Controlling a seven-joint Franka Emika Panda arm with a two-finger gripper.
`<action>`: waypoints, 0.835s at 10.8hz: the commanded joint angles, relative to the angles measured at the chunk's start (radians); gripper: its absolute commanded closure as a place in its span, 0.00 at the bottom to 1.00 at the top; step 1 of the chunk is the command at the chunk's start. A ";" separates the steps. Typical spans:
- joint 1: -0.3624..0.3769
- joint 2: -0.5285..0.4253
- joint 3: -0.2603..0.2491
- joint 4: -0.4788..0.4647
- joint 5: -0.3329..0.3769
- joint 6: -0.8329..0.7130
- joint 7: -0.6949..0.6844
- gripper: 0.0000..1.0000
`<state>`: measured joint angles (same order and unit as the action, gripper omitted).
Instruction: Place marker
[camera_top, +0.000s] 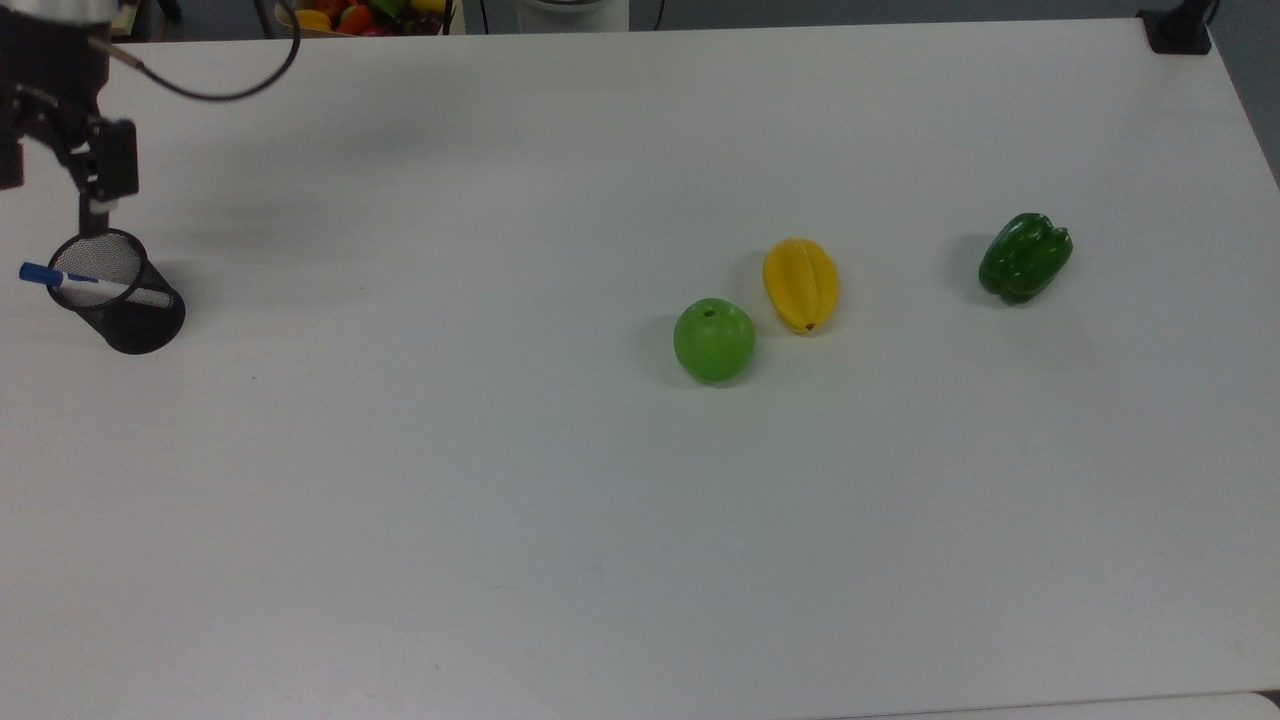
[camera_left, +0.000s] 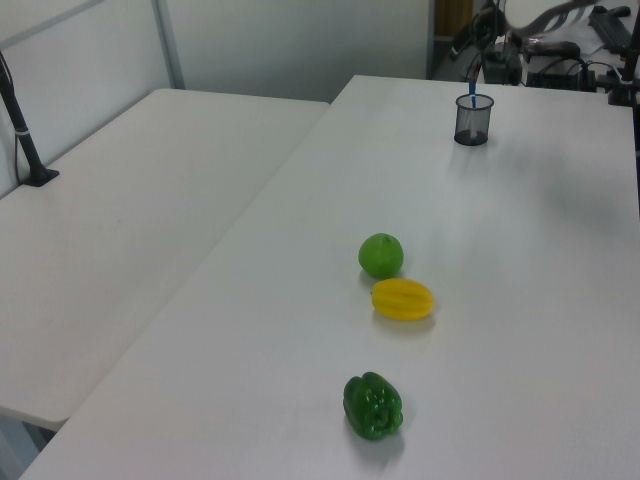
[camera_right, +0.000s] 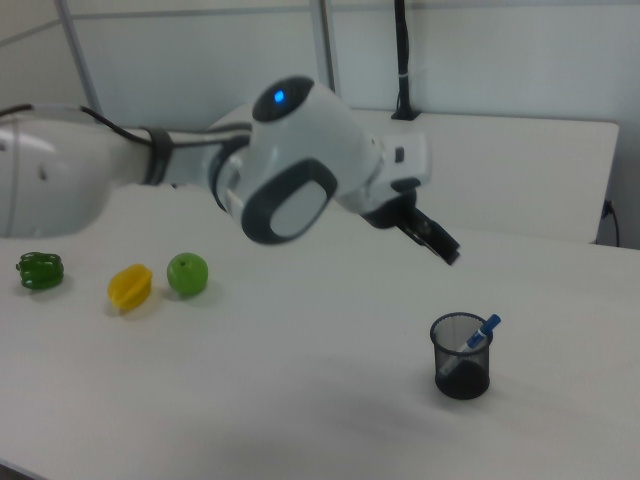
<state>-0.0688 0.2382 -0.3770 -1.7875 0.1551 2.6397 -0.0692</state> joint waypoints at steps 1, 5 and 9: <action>0.033 -0.150 0.006 0.031 0.015 -0.377 0.000 0.00; 0.035 -0.236 0.084 0.157 0.018 -0.775 0.113 0.00; 0.032 -0.267 0.255 0.186 0.000 -0.905 0.277 0.00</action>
<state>-0.0354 -0.0201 -0.2042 -1.6089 0.1568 1.7958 0.1228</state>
